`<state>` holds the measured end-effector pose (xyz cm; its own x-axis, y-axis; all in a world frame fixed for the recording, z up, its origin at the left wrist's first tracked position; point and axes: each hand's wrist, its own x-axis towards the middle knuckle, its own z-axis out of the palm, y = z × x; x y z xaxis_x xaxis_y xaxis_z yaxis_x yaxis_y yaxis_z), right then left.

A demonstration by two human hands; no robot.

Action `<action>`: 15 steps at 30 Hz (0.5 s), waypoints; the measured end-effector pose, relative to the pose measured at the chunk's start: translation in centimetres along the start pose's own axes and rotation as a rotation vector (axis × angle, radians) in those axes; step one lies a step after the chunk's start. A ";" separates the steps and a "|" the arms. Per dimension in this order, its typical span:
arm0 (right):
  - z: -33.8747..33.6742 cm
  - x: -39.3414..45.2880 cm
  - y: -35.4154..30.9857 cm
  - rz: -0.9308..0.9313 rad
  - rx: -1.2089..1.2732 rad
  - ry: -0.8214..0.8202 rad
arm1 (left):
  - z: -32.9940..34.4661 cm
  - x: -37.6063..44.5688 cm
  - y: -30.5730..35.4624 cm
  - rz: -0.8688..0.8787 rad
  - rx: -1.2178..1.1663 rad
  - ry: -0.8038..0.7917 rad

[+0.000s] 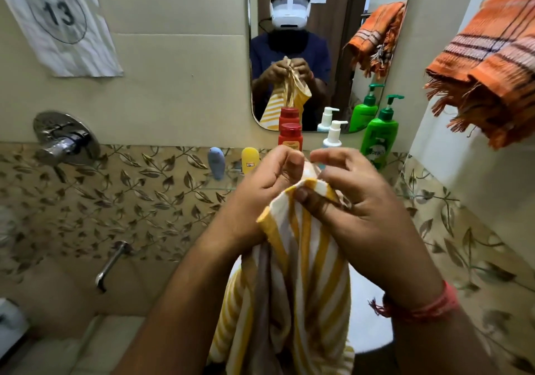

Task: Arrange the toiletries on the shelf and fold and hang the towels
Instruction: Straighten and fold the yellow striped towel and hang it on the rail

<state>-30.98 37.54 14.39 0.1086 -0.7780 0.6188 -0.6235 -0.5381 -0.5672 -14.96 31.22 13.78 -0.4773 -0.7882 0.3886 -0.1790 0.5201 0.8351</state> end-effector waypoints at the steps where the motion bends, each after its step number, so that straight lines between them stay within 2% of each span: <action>1: 0.3 0.0 0.5 0.011 0.025 -0.061 | 0.0 0.0 0.3 0.043 0.016 0.036; 4: 1.7 -0.2 1.7 0.034 0.297 -0.218 | 0.0 -0.5 1.1 0.172 -0.028 0.038; 8: 2.5 -0.7 2.1 0.186 0.517 -0.155 | -1.2 -1.2 0.7 0.041 0.046 -0.046; 12: 2.1 -0.8 2.6 0.269 0.465 -0.034 | -3.8 -2.9 -0.6 -0.164 0.306 -0.210; 14: 2.3 -0.6 2.6 0.293 0.417 0.002 | -3.8 -3.4 -1.1 -0.169 0.241 -0.153; 15: 2.5 -0.5 2.7 0.290 0.370 0.003 | -3.5 -3.5 -1.2 -0.161 0.133 -0.064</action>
<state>-30.73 35.67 11.20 -0.0321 -0.9126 0.4077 -0.3100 -0.3787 -0.8721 -10.07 32.15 12.76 -0.4867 -0.8440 0.2255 -0.3667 0.4317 0.8241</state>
